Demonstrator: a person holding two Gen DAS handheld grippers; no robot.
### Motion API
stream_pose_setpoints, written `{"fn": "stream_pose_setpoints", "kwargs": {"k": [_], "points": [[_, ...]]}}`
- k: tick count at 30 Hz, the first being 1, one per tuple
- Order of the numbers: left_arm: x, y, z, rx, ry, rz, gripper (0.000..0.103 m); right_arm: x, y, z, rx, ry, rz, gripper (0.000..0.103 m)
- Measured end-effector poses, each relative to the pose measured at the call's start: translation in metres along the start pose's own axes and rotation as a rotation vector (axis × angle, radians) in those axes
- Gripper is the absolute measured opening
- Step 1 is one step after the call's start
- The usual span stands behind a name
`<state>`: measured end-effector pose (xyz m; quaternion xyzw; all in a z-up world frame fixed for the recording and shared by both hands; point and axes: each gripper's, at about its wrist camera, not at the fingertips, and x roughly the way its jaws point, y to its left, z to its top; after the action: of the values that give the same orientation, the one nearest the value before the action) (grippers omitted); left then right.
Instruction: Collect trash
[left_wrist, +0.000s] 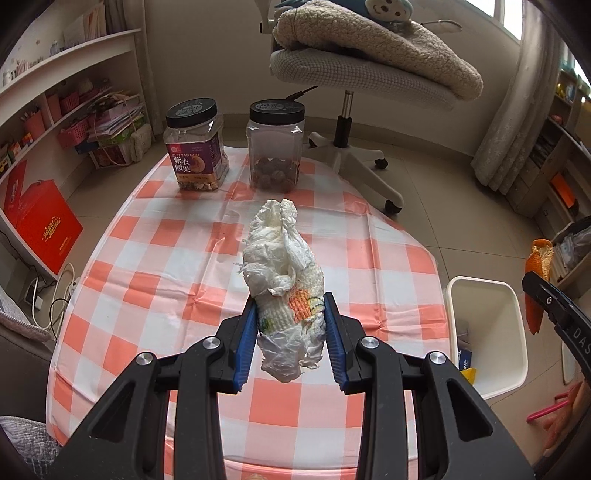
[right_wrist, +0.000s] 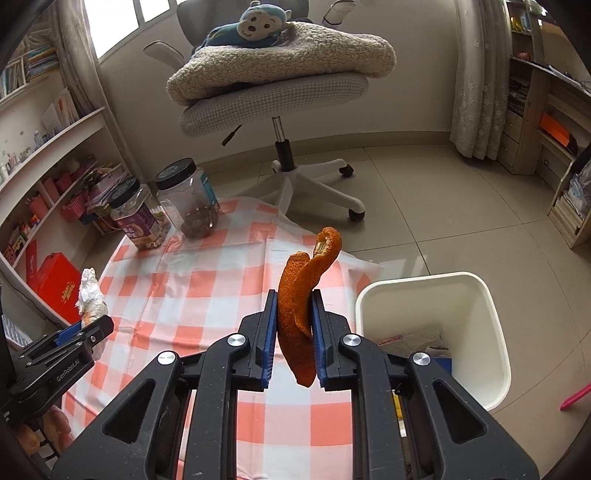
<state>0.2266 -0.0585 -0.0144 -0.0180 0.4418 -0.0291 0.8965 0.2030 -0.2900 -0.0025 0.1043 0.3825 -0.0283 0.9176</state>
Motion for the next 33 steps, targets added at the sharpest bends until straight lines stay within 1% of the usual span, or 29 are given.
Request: {"fn": "stream_pose_setpoints", "kwargs": {"k": [3,5,6,8,9,10,11,12,13,14,17,21,23,24,25,26,27,28,30,31,32,33], "points": [[0.001,-0.022,0.000,0.017,0.000,-0.019,0.034,-0.001,-0.031,0.001,0.046,0.001,-0.046,0.017],[0.001,-0.038,0.000,0.031,0.002,-0.037,0.034,-0.002,-0.050,0.002,0.070,0.014,-0.070,0.022],[0.001,-0.047,0.000,0.038,0.002,-0.046,0.034,-0.004,-0.060,0.002,0.083,0.011,-0.088,0.027],[0.001,-0.065,0.000,0.061,-0.001,-0.066,0.034,-0.012,-0.079,0.001,0.102,-0.009,-0.134,0.054],[0.000,-0.075,0.000,0.074,-0.003,-0.077,0.034,-0.017,-0.086,0.001,0.104,-0.017,-0.154,0.058],[0.000,-0.086,0.000,0.088,-0.005,-0.090,0.034,-0.020,-0.095,0.001,0.107,-0.026,-0.172,0.065],[-0.001,-0.097,-0.001,0.102,-0.008,-0.104,0.034,-0.025,-0.102,0.001,0.113,-0.036,-0.190,0.074],[-0.002,-0.108,-0.002,0.115,-0.010,-0.117,0.034,-0.031,-0.110,0.001,0.118,-0.047,-0.209,0.079],[-0.002,-0.119,-0.004,0.130,-0.009,-0.131,0.034,-0.037,-0.117,0.001,0.124,-0.060,-0.228,0.087],[-0.002,-0.130,-0.006,0.146,-0.007,-0.144,0.034,-0.043,-0.124,0.000,0.132,-0.071,-0.245,0.092],[0.004,-0.162,-0.014,0.189,0.013,-0.179,0.034,-0.064,-0.143,-0.002,0.158,-0.107,-0.259,0.096],[0.012,-0.200,-0.017,0.224,0.039,-0.220,0.035,-0.092,-0.166,-0.008,0.210,-0.155,-0.300,0.096],[0.012,-0.216,-0.013,0.227,0.040,-0.265,0.036,-0.104,-0.180,-0.010,0.279,-0.184,-0.322,0.096],[0.012,-0.225,-0.012,0.233,0.041,-0.292,0.036,-0.111,-0.187,-0.010,0.318,-0.200,-0.320,0.096],[0.011,-0.233,-0.011,0.241,0.045,-0.316,0.038,-0.117,-0.193,-0.011,0.353,-0.217,-0.313,0.096],[0.011,-0.240,-0.010,0.249,0.052,-0.335,0.048,-0.122,-0.199,-0.011,0.378,-0.235,-0.307,0.096],[0.011,-0.246,-0.009,0.259,0.058,-0.352,0.052,-0.127,-0.202,-0.012,0.396,-0.254,-0.304,0.096],[0.008,-0.250,-0.009,0.268,0.058,-0.361,0.060,-0.131,-0.205,-0.012,0.409,-0.271,-0.304,0.096],[-0.001,-0.255,-0.009,0.291,0.034,-0.364,0.069,-0.137,-0.209,-0.013,0.427,-0.297,-0.313,0.096],[-0.006,-0.255,-0.010,0.302,0.016,-0.362,0.076,-0.139,-0.209,-0.013,0.432,-0.307,-0.313,0.096],[-0.011,-0.252,-0.012,0.311,0.000,-0.357,0.082,-0.140,-0.209,-0.014,0.434,-0.316,-0.312,0.096],[-0.015,-0.249,-0.014,0.318,-0.012,-0.352,0.084,-0.142,-0.207,-0.014,0.432,-0.323,-0.312,0.096]]}}
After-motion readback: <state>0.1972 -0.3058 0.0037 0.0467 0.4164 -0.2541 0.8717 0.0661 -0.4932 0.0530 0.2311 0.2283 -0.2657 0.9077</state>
